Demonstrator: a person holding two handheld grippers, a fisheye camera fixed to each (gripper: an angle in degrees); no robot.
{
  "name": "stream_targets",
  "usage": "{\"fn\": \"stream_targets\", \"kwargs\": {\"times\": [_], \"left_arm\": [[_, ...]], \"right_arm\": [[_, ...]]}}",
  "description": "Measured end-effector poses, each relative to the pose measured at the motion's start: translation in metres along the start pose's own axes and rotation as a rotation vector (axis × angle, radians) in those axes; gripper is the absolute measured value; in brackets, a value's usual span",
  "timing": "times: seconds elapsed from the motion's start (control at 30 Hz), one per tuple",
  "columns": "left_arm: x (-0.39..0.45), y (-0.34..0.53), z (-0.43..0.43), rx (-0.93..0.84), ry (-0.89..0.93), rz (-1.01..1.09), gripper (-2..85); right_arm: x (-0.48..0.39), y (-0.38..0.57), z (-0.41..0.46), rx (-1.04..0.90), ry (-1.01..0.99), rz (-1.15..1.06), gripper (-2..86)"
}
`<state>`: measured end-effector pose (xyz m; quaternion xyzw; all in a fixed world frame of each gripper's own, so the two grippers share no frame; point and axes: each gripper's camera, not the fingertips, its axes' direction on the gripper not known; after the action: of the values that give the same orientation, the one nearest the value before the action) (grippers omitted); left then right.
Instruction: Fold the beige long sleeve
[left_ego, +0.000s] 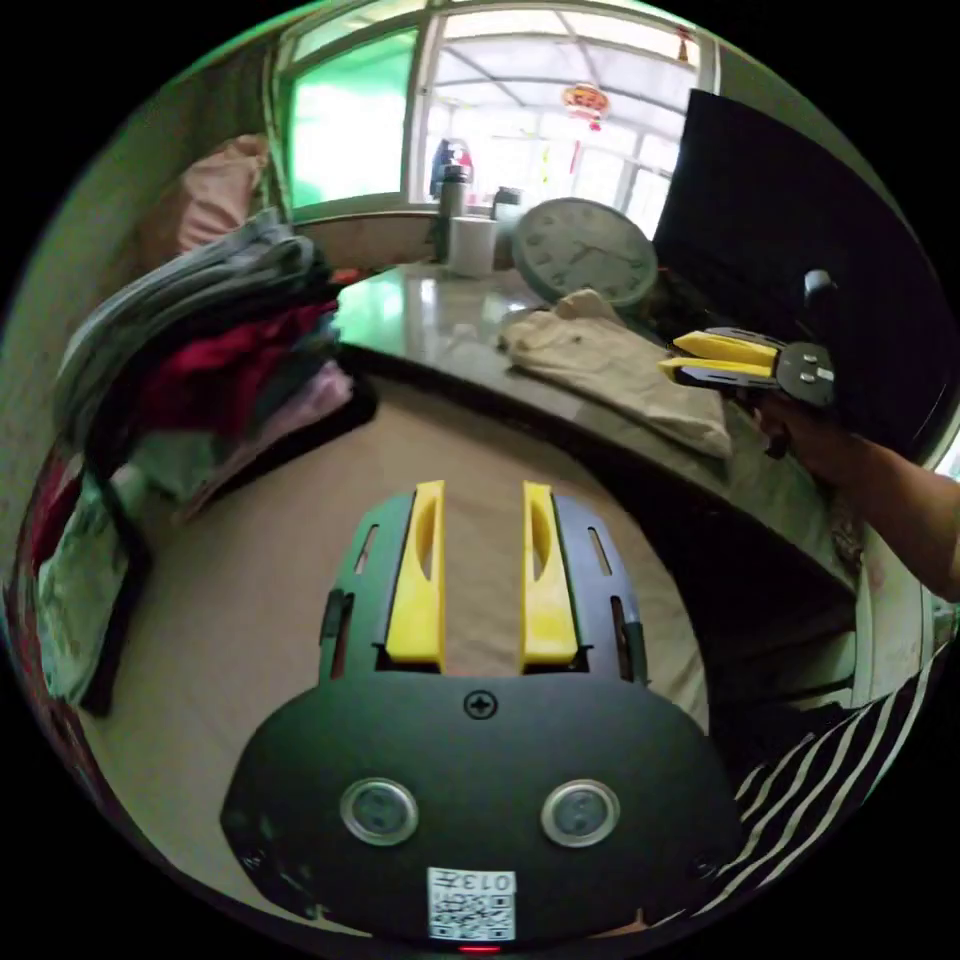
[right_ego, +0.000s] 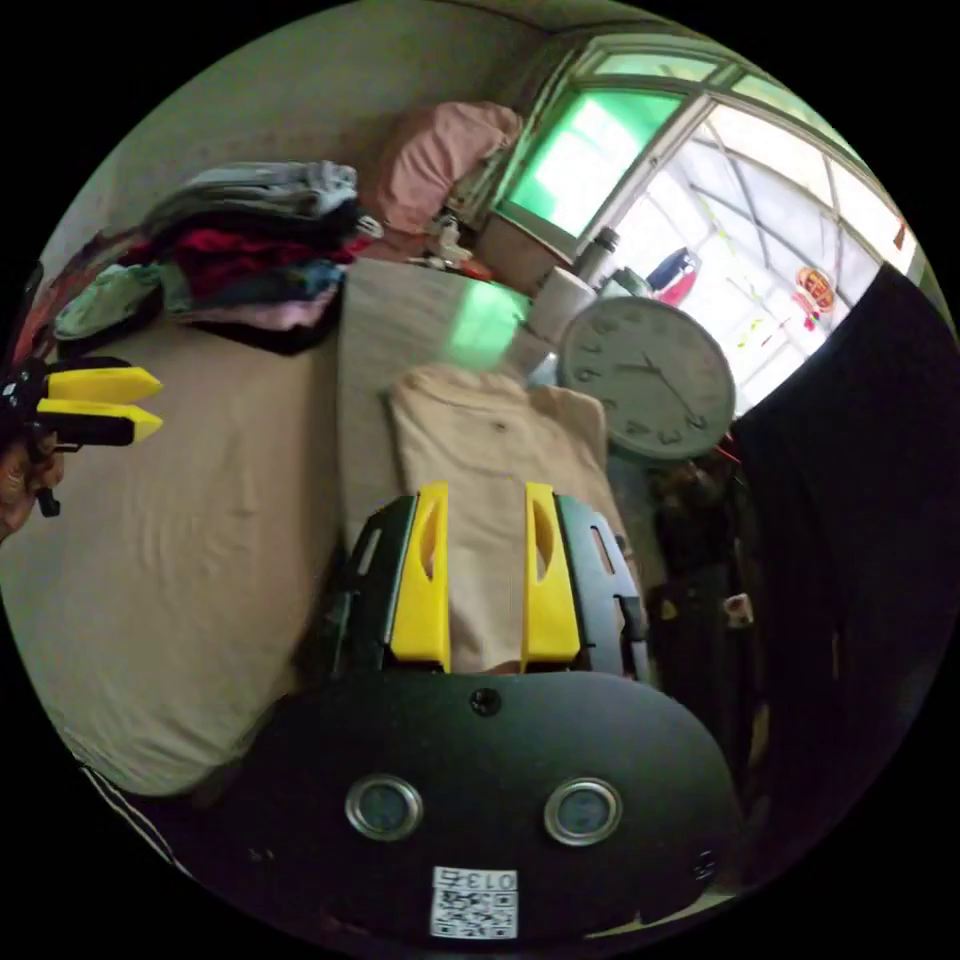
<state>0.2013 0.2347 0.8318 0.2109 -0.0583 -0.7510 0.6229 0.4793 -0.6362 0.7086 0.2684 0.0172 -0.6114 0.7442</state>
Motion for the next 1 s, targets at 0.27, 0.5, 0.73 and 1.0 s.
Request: {"fn": "stream_targets", "kwargs": {"times": [0.27,0.5,0.73,1.0], "left_arm": [[0.056,-0.125,0.113,-0.132,0.095,-0.002,13.0],[0.069,-0.161,0.155,-0.210,0.017,-0.052,8.2],[0.083,-0.149,0.101,-0.109,0.067,-0.042,0.7],[0.086,-0.132,-0.150,0.431,0.142,0.078,0.0]], "right_arm": [[0.147,0.020,0.122,-0.177,-0.072,0.115,12.8],[0.160,0.053,0.152,-0.140,-0.245,0.029,2.9],[0.163,0.075,0.113,-0.056,-0.108,-0.019,0.3],[0.176,0.080,-0.052,0.360,0.061,-0.022,0.0]]}}
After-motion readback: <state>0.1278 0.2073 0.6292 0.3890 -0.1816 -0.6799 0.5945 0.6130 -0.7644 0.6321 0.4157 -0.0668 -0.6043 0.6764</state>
